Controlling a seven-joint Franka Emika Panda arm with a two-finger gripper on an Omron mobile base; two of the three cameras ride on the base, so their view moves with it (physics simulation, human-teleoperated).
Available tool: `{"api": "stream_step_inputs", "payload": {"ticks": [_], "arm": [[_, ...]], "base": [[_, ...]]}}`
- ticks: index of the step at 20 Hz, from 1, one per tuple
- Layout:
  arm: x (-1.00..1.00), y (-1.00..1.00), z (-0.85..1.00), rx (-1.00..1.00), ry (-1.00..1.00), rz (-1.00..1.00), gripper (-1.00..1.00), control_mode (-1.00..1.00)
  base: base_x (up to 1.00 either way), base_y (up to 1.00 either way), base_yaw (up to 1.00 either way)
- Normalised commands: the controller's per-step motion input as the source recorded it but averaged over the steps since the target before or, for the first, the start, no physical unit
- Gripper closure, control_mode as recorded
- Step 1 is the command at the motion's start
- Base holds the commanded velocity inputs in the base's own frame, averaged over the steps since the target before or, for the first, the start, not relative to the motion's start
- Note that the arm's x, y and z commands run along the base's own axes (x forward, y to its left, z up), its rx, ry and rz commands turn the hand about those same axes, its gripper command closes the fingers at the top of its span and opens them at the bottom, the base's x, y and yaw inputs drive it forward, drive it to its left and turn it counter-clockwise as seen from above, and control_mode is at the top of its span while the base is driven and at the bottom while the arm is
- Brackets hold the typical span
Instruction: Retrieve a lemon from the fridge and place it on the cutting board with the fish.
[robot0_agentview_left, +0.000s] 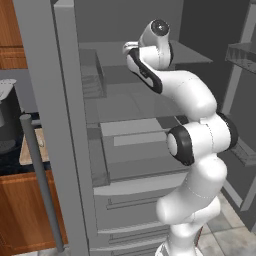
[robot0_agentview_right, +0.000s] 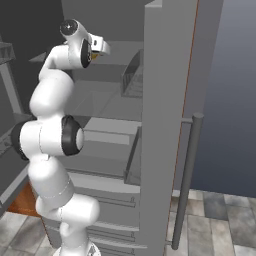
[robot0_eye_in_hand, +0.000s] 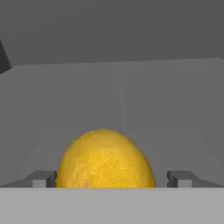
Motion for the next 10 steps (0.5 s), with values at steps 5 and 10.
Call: {"api": "stream_step_inputs", "payload": {"ticks": [5, 10], "arm": [[0.08, 0.0, 0.0, 0.0, 0.0, 0.0, -1.0, -1.0], [0.1, 0.0, 0.0, 0.0, 0.0, 0.0, 1.0, -1.0]], "base": [[0.0, 0.0, 0.0], [0.0, 0.0, 0.0]]}}
